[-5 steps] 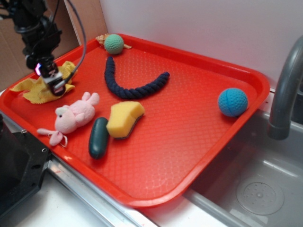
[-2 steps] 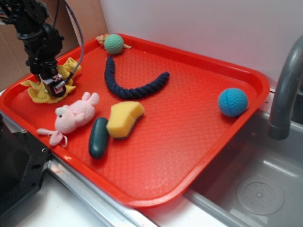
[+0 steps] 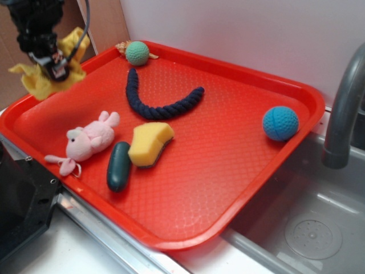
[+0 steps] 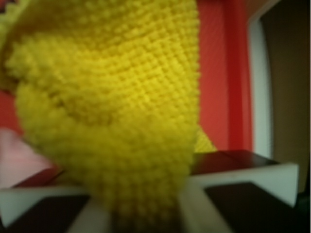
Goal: Grab the yellow cloth.
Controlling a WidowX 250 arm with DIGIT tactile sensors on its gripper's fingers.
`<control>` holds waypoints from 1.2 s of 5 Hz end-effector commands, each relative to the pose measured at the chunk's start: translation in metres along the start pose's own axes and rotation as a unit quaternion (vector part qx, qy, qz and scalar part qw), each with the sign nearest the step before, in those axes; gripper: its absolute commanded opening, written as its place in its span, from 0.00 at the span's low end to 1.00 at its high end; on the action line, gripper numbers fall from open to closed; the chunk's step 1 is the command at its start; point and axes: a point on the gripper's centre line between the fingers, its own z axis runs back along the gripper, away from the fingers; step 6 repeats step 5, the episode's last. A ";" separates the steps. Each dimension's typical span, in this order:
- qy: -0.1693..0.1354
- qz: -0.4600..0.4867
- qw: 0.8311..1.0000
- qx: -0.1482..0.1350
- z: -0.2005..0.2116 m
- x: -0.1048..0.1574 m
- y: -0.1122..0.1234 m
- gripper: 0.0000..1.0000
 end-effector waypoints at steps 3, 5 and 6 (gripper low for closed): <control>-0.007 0.008 1.000 -0.019 0.113 0.084 -0.055 0.00; 0.031 0.026 0.999 -0.030 0.103 0.073 -0.075 0.00; 0.031 0.026 0.999 -0.030 0.103 0.073 -0.075 0.00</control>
